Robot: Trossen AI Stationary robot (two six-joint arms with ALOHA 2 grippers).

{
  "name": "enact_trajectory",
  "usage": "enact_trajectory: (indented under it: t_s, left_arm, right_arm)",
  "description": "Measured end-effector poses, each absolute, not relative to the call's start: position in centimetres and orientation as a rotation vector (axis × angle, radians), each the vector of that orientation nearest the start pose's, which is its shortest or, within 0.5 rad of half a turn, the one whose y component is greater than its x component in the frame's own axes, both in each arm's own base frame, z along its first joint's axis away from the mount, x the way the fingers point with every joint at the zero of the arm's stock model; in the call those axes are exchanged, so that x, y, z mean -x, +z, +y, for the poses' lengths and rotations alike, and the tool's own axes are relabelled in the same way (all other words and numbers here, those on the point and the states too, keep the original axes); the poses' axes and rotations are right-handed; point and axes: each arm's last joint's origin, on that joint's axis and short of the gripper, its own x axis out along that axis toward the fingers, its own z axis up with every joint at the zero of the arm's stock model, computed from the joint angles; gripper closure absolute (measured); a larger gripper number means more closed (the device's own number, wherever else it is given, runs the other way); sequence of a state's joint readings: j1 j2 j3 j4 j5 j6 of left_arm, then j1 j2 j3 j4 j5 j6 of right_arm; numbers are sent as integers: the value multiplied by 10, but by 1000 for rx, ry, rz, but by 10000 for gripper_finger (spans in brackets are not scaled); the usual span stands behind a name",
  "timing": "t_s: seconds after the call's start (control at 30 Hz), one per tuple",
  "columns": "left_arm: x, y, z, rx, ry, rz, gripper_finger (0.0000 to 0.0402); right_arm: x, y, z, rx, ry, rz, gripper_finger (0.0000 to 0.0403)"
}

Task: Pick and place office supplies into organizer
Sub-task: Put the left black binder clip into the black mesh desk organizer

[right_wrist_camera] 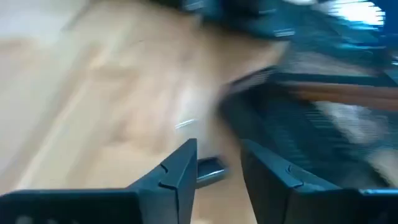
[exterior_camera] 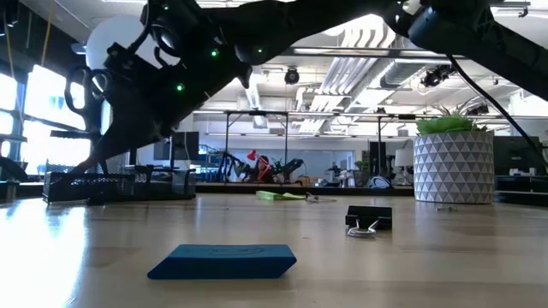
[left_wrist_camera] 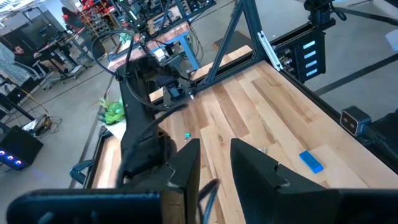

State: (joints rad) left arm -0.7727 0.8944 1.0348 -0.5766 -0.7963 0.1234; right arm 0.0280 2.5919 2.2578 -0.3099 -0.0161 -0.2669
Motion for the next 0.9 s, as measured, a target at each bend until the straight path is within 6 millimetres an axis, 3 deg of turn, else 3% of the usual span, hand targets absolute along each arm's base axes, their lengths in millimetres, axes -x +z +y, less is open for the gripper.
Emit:
enact_trajectory:
  t_s: [0.27,0.53,0.9]
  left_arm:
    - [-135,366,-103,-430,4,311,323]
    - [-135,366,-103,-430,5,311,323]
    - [-135,366,-103,-430,4,311,323]
  right_arm:
    - [-570,136,24,303,191,626,240]
    - [-566,108,12,356,177,545,185]
    - [-567,100,-12,198,266,481,182]
